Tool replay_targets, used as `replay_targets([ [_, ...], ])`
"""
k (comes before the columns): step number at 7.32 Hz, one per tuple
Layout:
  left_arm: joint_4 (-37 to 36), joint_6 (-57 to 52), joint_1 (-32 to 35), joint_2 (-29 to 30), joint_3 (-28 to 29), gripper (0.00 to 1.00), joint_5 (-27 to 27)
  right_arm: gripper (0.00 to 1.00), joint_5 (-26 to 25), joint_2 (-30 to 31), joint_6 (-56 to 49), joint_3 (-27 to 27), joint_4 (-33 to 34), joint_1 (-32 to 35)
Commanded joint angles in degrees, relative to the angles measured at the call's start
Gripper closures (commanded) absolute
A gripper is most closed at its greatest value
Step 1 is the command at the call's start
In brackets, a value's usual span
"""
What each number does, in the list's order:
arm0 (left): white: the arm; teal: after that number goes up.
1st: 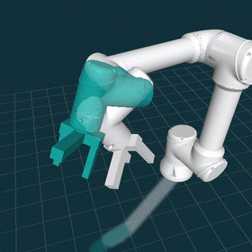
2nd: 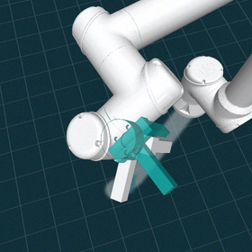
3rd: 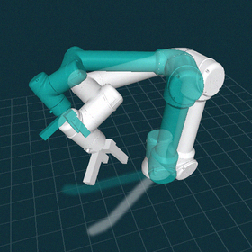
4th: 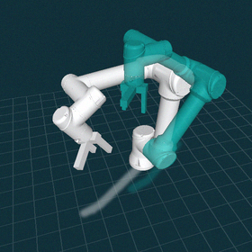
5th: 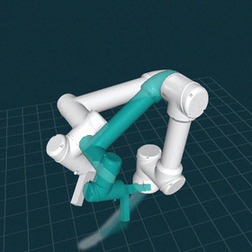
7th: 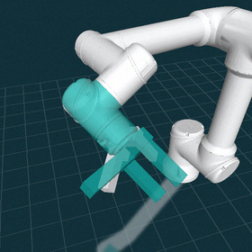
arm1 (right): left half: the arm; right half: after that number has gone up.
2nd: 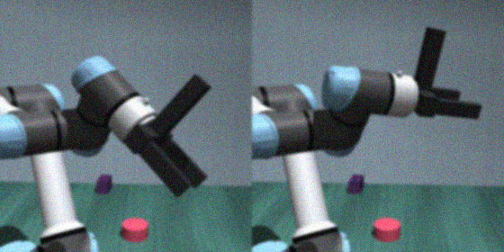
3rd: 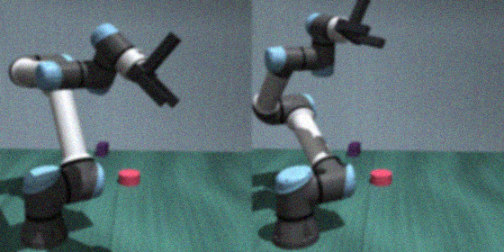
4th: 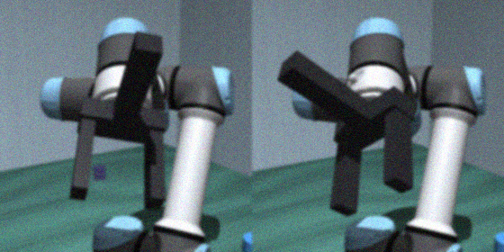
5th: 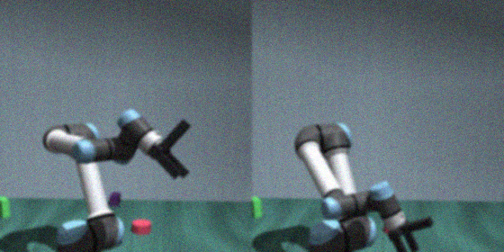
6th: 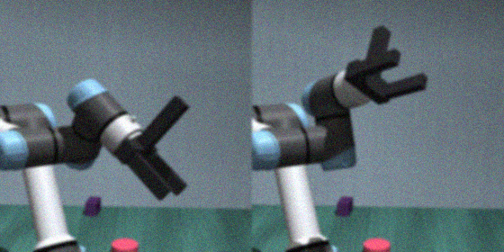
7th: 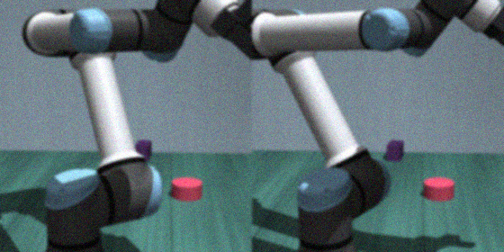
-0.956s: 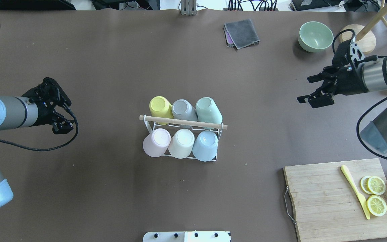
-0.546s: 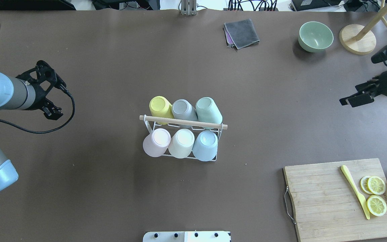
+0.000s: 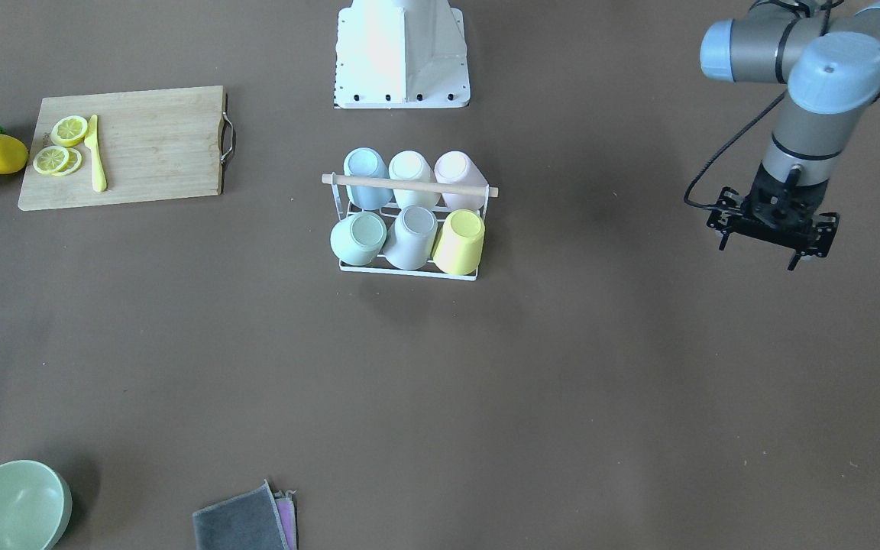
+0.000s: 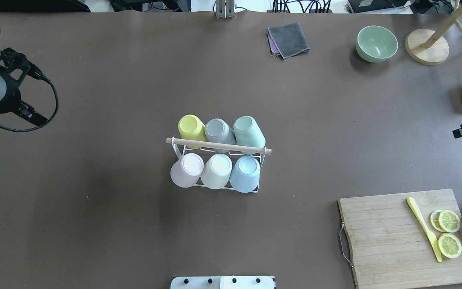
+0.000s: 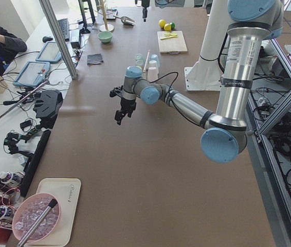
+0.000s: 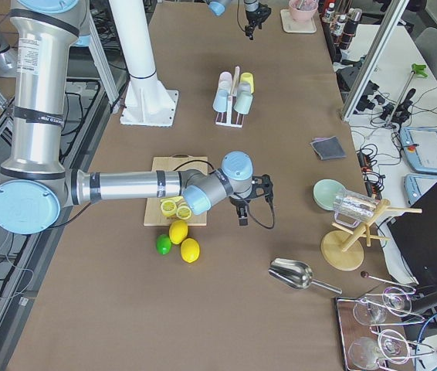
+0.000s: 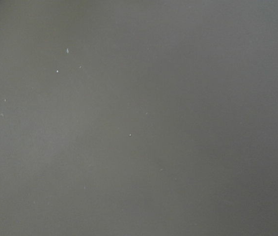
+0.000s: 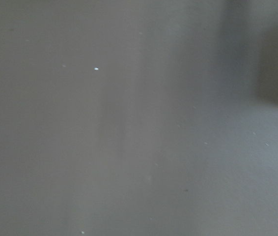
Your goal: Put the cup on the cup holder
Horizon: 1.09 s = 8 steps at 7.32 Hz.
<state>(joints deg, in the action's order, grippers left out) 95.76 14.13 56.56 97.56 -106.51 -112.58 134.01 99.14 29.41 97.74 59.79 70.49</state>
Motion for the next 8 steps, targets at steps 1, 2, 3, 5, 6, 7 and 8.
replay_targets([
  [1,-7.4,0.1,11.3,-0.1,3.0,0.01,-15.9,0.01,-0.2,2.4,0.0,-1.2,7.1,3.7],
  [2,-12.4,0.0,16.4,-0.3,3.0,0.01,-20.4,0.01,-0.8,3.2,-4.9,-1.6,11.8,5.3],
  [3,-16.2,-0.3,21.5,-3.1,2.5,0.01,-23.4,0.01,-3.1,3.1,-8.9,-2.4,16.5,7.6],
  [5,-16.1,-0.4,30.2,-9.3,3.1,0.01,-24.3,0.0,-3.7,2.8,-10.7,-3.6,19.1,13.1],
  [6,-15.7,-3.6,33.4,-13.1,2.4,0.01,-24.3,0.0,-3.4,2.9,-11.3,-3.8,19.2,14.2],
  [7,-15.6,-15.8,35.7,-16.8,2.5,0.01,-24.3,0.0,-2.9,3.2,-13.8,-3.4,20.6,15.7],
  [8,-15.9,-24.1,36.0,-17.1,3.1,0.01,-23.9,0.0,-3.7,2.6,-16.1,-2.7,23.8,18.4],
])
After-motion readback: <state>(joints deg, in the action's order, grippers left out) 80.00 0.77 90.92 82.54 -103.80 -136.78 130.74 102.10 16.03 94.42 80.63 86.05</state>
